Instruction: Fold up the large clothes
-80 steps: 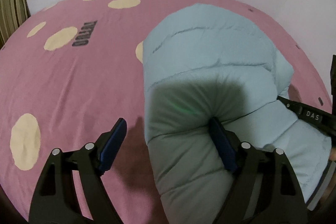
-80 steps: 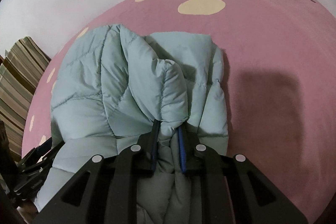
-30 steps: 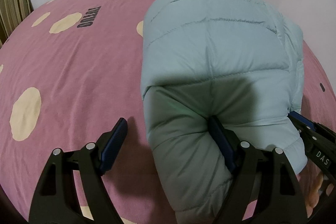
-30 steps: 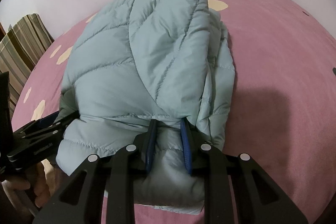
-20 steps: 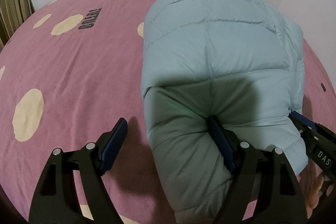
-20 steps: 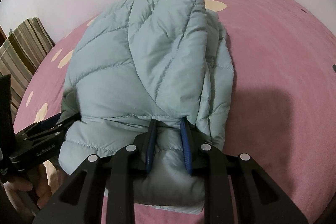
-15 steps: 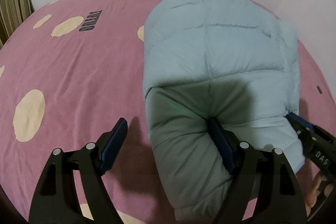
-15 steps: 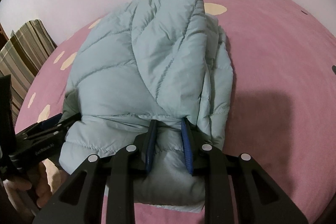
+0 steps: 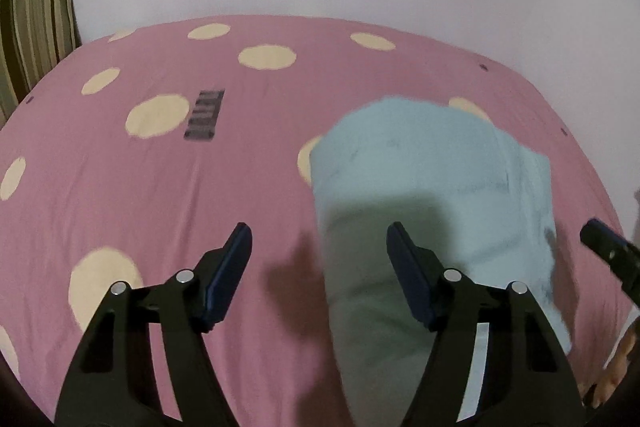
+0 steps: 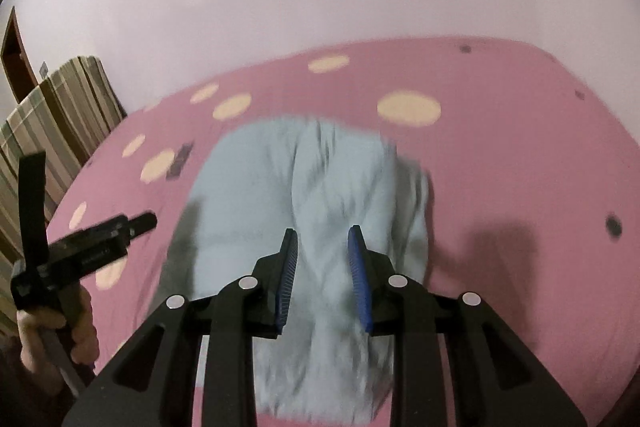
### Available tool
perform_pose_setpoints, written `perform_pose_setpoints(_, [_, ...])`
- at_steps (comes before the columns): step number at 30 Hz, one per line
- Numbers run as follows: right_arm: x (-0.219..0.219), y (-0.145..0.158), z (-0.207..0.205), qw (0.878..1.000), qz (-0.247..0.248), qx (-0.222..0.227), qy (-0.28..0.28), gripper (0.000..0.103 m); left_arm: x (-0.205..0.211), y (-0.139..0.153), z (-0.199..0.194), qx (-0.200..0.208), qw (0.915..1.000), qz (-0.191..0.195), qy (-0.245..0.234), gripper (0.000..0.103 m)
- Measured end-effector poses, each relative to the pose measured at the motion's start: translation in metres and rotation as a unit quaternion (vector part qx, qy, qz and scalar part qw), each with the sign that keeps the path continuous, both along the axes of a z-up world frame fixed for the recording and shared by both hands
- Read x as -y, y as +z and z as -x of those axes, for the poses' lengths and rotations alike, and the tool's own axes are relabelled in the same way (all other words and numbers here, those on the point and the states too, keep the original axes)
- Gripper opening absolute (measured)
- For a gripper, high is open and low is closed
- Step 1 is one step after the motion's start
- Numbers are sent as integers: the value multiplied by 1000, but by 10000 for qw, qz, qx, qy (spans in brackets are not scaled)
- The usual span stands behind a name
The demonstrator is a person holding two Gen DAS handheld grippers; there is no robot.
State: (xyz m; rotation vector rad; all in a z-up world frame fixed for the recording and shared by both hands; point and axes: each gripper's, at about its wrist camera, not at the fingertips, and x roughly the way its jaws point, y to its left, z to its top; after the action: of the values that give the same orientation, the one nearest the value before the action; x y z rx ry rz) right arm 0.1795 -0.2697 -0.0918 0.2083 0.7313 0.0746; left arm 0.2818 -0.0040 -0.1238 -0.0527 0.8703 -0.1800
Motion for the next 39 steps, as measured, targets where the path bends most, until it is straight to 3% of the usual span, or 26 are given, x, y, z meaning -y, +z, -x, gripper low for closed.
perform_pose_setpoints(5, [2,-8,-52,9997,60,-212,80,27,23,-6,-32,-40,9995,-149,-291,70])
perform_pose_setpoints(9, [3,-30,-75,9985,223,-499,100,27,39,-30,-50,-321,9985,-233,-375,70])
perform_pose_setpoints(18, [10,-83,-96,9934,178,-1128,47,27,63,-64,-65,-671,9930,-814,-527,72])
perform_pose_setpoints(22, [12,-91,-99,9929,123,-1184,12,27,69,-76,-71,-844,9908,-909,-540,74])
perform_pose_setpoints(39, [12,-97,-98,9948,179,-994,-104,27,72,-90,-70,-729,9915,-924,-551,76])
